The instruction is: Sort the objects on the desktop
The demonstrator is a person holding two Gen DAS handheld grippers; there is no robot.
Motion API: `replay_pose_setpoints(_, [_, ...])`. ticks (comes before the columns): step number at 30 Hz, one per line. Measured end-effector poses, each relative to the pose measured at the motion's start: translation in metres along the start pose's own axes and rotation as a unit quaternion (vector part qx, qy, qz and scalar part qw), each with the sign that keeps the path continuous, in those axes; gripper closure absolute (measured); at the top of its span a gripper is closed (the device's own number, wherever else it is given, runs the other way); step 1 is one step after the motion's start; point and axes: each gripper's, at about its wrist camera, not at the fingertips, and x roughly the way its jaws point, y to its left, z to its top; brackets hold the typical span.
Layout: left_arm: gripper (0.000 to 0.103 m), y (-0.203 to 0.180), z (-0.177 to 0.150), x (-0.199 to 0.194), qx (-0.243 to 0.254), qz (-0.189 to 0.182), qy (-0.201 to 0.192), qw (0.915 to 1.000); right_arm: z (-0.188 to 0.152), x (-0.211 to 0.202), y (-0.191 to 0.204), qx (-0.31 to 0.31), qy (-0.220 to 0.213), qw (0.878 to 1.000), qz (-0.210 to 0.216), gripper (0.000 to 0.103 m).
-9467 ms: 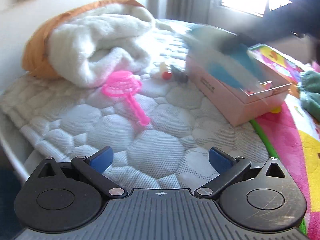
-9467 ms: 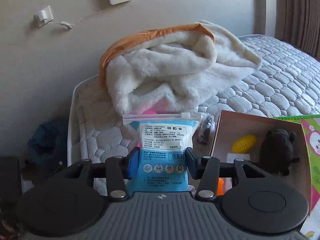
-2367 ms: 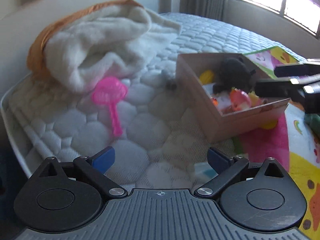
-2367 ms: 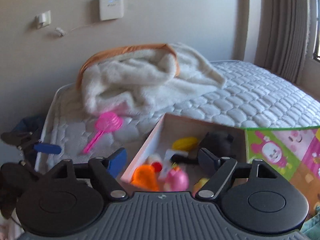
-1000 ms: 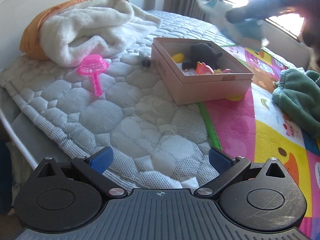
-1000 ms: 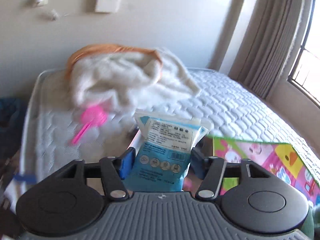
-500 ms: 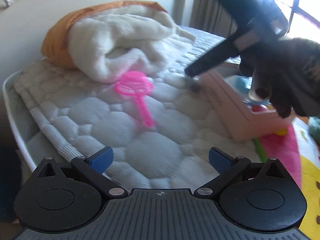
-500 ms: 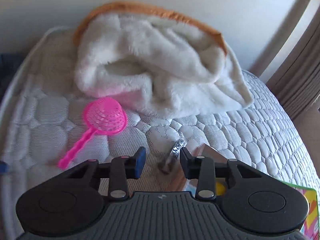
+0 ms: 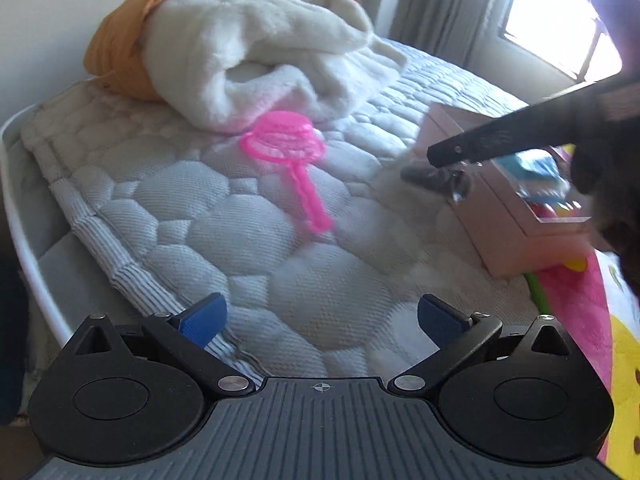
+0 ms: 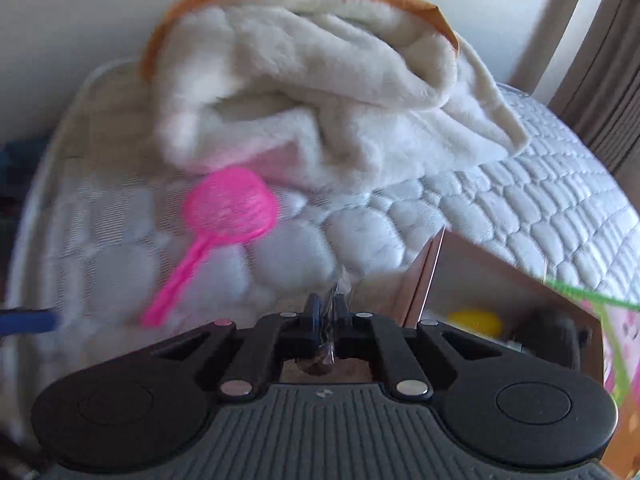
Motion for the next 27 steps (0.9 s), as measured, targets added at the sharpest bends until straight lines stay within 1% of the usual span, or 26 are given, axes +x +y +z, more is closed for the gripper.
replay_pose_setpoints(2, [0.0, -0.014, -0.005, -0.002, 0.018, -0.02, 0.009, 0.9996, -0.024, -0.027, 0.004, 0.015, 0.007, 0.999, 0.03, 0.097])
replay_pose_setpoints(4, [0.0, -0.03, -0.013, -0.005, 0.04, -0.042, 0.018, 0.9982, -0.049, -0.045, 0.007, 0.027, 0.026, 0.998, 0.051, 0.097])
replay_pose_setpoints(5, [0.0, -0.037, -0.017, -0.007, 0.05, -0.053, 0.022, 0.9971, -0.061, -0.054, 0.008, 0.028, 0.029, 0.998, 0.049, 0.097])
replay_pose_setpoints(7, [0.0, -0.05, -0.026, -0.01, 0.064, -0.068, 0.029, 0.9952, -0.077, -0.069, 0.003, 0.035, 0.02, 0.998, 0.037, 0.096])
replay_pose_setpoints(9, [0.0, -0.06, -0.033, -0.009, 0.074, -0.076, 0.038, 0.9937, -0.08, -0.08, -0.009, 0.053, -0.001, 0.998, 0.023, 0.092])
replay_pose_setpoints(10, [0.0, -0.064, -0.036, -0.009, 0.077, -0.081, 0.043, 0.9928, -0.077, -0.083, -0.016, 0.065, -0.012, 0.998, 0.016, 0.09])
replay_pose_setpoints(12, [0.0, -0.069, -0.04, -0.01, 0.08, -0.088, 0.047, 0.9918, -0.064, -0.081, -0.031, 0.091, -0.032, 0.995, 0.006, 0.082])
replay_pose_setpoints(13, [0.0, -0.071, -0.041, -0.011, 0.08, -0.089, 0.047, 0.9917, -0.055, -0.075, -0.039, 0.105, -0.041, 0.994, 0.005, 0.076])
replay_pose_setpoints(16, [0.0, -0.068, -0.04, -0.013, 0.075, -0.084, 0.043, 0.9926, -0.026, -0.048, -0.053, 0.138, -0.055, 0.989, 0.004, 0.071])
replay_pose_setpoints(17, [0.0, -0.064, -0.038, -0.014, 0.072, -0.08, 0.041, 0.9933, -0.016, -0.035, -0.057, 0.145, -0.053, 0.988, 0.001, 0.068])
replay_pose_setpoints(19, [0.0, -0.054, -0.033, -0.016, 0.064, -0.064, 0.032, 0.9954, 0.005, -0.006, -0.065, 0.164, -0.046, 0.985, -0.008, 0.066])
replay_pose_setpoints(21, [0.0, -0.042, -0.026, -0.017, 0.053, -0.052, 0.021, 0.997, 0.021, 0.021, -0.075, 0.181, -0.025, 0.983, -0.009, 0.063])
replay_pose_setpoints(23, [0.0, -0.03, -0.018, -0.016, 0.044, -0.041, 0.011, 0.9981, 0.031, 0.046, -0.088, 0.216, 0.002, 0.976, -0.011, 0.062])
replay_pose_setpoints(24, [0.0, -0.024, -0.014, -0.014, 0.041, -0.036, 0.007, 0.9985, 0.035, 0.057, -0.094, 0.235, 0.012, 0.972, 0.002, 0.062])
replay_pose_setpoints(26, [0.0, -0.013, -0.006, -0.008, 0.033, -0.027, 0.001, 0.9991, 0.043, 0.069, -0.1, 0.259, 0.016, 0.965, 0.025, 0.05])
replay_pose_setpoints(27, [0.0, -0.008, -0.001, -0.005, 0.028, -0.027, -0.001, 0.9993, 0.048, 0.071, -0.098, 0.258, 0.009, 0.966, 0.024, 0.047])
